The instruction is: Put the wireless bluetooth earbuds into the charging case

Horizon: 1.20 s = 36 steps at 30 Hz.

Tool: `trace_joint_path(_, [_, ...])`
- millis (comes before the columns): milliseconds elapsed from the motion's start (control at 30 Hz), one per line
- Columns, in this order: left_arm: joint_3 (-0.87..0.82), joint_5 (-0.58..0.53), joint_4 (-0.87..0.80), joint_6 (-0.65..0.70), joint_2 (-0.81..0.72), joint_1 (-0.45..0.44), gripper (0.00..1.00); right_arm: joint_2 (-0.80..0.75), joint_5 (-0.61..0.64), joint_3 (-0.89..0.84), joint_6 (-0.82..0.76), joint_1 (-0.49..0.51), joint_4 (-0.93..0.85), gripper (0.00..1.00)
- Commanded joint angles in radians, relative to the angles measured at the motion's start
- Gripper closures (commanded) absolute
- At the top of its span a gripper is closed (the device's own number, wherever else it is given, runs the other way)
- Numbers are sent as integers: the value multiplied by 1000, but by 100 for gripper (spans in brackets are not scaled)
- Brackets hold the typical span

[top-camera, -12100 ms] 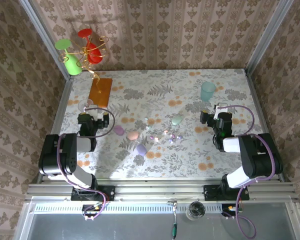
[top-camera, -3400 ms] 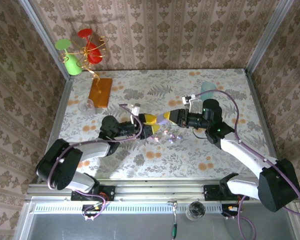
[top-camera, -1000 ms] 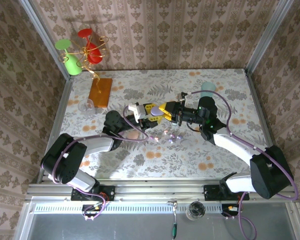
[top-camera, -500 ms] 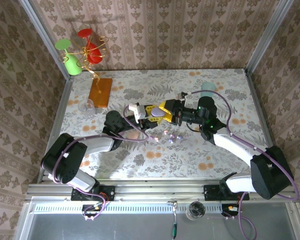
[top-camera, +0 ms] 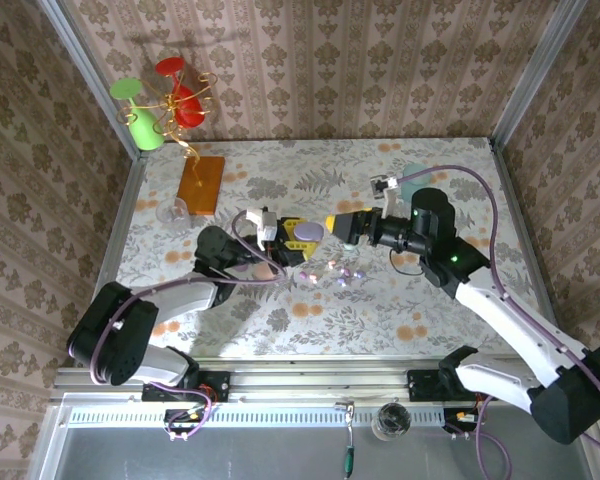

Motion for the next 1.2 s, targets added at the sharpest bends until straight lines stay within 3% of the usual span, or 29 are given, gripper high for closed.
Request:
trace_joint_path(0, [-16,67,25,-55,-27,-6,70,-6,136,74,-454,105,-208,8])
trace_joint_path(100, [-19,65,24,-52,-36,-12,69,36,176,113,-530,158,-221,7])
trace_joint_path(333, [-19,51,25,-46,-45,-23,69,115,235,136,-553,180,-193,6])
trace_joint_path(600, [-51,73,25,1,-53,-26,70,66,354,99,-446,172,-110,10])
trace_joint_path(900, [-55,108,25,-9,-78,-31,70,74,310,99,-446,164,-122,14])
trace_joint_path(1167, [-45,145,24,-20,-84,-32,70,91,187,108,-430,133,-131,27])
